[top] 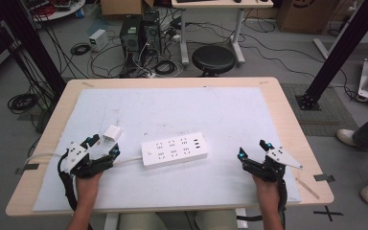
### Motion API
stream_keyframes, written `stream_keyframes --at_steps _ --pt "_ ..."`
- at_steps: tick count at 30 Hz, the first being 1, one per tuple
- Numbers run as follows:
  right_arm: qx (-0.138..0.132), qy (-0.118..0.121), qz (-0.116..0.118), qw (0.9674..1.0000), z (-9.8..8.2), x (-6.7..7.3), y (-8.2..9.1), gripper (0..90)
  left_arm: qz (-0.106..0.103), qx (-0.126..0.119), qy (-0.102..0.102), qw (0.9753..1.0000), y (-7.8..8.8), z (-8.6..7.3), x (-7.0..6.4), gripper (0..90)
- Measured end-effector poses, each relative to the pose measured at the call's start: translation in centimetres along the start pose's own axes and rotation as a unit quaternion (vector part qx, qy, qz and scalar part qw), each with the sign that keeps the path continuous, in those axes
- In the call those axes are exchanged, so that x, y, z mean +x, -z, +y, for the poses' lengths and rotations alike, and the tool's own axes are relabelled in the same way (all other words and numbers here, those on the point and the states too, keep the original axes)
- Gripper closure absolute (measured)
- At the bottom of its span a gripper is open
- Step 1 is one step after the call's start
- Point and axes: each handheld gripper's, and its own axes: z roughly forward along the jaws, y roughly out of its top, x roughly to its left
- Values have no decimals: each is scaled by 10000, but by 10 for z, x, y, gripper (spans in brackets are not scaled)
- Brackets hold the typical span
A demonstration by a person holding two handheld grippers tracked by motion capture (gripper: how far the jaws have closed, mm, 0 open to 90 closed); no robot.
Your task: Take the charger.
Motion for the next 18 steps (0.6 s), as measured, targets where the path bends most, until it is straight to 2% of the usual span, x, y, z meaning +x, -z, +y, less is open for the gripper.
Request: stream_keyframes --at_steps 12,15,18 --pt "-43 -48 -13 10000 -1 0 1 158 -41 -5 -55 10000 0 0 0 165" --pt "-54 -32 -1 10000 -1 0 1 158 -62 55 -79 9999 -1 1 -1 165" --pt "-54 -18 -2 10000 -1 0 1 158 -139 126 -15 9998 -2 3 1 165"
